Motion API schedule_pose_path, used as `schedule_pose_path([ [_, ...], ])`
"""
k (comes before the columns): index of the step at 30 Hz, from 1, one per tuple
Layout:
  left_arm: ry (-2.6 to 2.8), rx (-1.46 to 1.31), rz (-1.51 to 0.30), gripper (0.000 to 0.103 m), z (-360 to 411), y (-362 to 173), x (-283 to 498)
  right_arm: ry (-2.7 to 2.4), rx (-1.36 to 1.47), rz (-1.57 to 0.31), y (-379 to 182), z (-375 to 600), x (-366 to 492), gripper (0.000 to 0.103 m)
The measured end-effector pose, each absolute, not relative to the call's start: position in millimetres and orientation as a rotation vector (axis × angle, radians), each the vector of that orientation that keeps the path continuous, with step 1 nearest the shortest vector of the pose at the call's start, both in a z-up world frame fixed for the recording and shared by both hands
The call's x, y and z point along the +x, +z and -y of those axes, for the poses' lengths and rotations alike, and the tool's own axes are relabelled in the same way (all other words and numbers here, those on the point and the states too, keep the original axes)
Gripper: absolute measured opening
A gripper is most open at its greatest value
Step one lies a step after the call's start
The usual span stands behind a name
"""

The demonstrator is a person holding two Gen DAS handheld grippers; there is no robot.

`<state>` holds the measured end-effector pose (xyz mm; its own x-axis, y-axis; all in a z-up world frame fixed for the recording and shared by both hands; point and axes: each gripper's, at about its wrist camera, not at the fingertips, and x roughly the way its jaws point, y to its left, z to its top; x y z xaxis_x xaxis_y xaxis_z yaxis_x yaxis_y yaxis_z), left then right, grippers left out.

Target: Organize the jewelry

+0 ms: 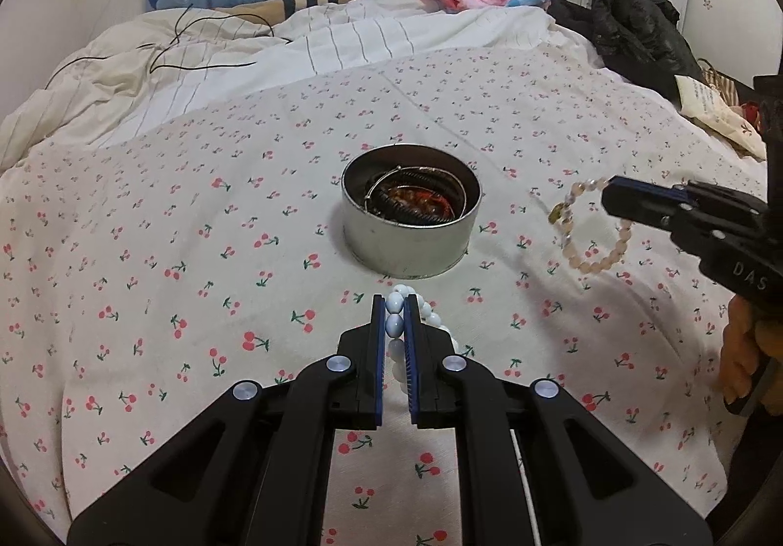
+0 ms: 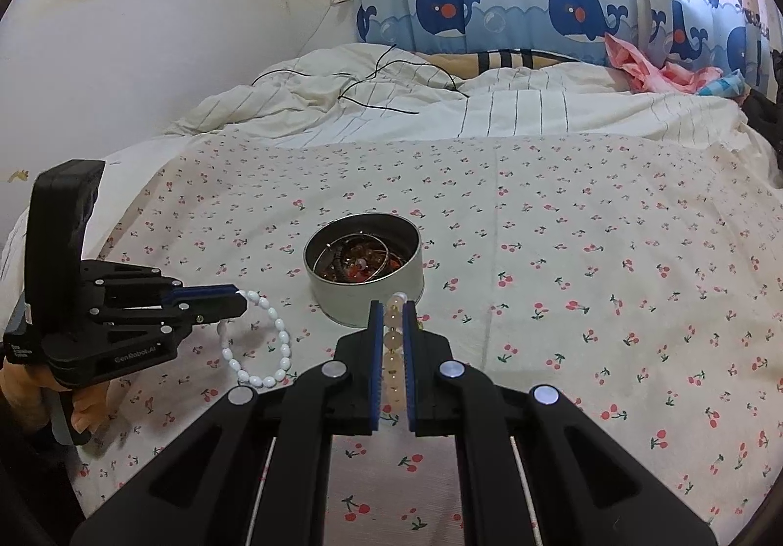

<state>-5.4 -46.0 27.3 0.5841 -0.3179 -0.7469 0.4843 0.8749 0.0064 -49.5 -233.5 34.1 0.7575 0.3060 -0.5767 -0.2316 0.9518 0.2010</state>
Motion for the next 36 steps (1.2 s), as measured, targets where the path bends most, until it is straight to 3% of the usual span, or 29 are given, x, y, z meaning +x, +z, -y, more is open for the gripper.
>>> schedule_pose_path([
  [8, -0.414, 0.220, -0.941, 0.007, 40.5, -3.7, 10.2, 0.257, 0.201, -0.805, 7.5, 250.5, -31.0, 0.009],
  [11, -0.380, 0.213, -1.011, 0.013, 33.9, -20.2, 16.8, 0.199, 0.181, -0.872, -4.7, 255.0, -26.5, 0.010],
  [13, -0.369, 0.204, -1.019, 0.019, 30.9, -22.6, 18.7, 0.190, 0.164, -0.899, -8.4, 255.4, -25.7, 0.034],
  [14, -0.358, 0.209, -1.017, 0.029, 29.9, -22.7, 18.7, 0.179, 0.154, -0.896, -9.1, 255.0, -26.9, 0.050],
  [15, -0.349, 0.215, -1.014, 0.042, 29.5, -23.2, 18.9, 0.179, 0.134, -0.901, -10.7, 252.8, -27.3, 0.051],
  [17, -0.309, 0.236, -1.002, 0.054, 28.2, -25.8, 19.4, 0.186, 0.109, -0.922, -14.9, 247.4, -24.9, 0.051],
  [26, -0.307, 0.236, -1.001, 0.057, 27.2, -28.9, 20.4, 0.207, -0.003, -0.966, -28.6, 224.8, -21.6, 0.075],
  [28, -0.308, 0.235, -0.998, 0.056, 30.4, -29.1, 20.3, 0.198, -0.039, -0.968, -31.2, 220.8, -22.0, 0.070],
  [29, -0.315, 0.235, -0.995, 0.054, 31.8, -29.7, 18.9, 0.196, -0.038, -0.966, -31.3, 221.4, -22.6, 0.047],
  [30, -0.330, 0.235, -0.993, 0.040, 34.4, -29.6, 17.0, 0.191, -0.021, -0.967, -30.9, 225.3, -22.2, 0.033],
  [32, -0.380, 0.237, -0.996, 0.019, 40.8, -28.7, 13.0, 0.192, 0.001, -0.967, -30.2, 231.0, -23.1, 0.014],
  [33, -0.395, 0.258, -0.989, 0.010, 45.6, -28.2, 9.9, 0.194, 0.007, -0.964, -29.3, 232.1, -23.8, 0.008],
  [36, -0.417, 0.282, -0.979, 0.007, 51.4, -26.5, 4.8, 0.196, 0.002, -0.944, -24.8, 230.8, -26.3, 0.008],
])
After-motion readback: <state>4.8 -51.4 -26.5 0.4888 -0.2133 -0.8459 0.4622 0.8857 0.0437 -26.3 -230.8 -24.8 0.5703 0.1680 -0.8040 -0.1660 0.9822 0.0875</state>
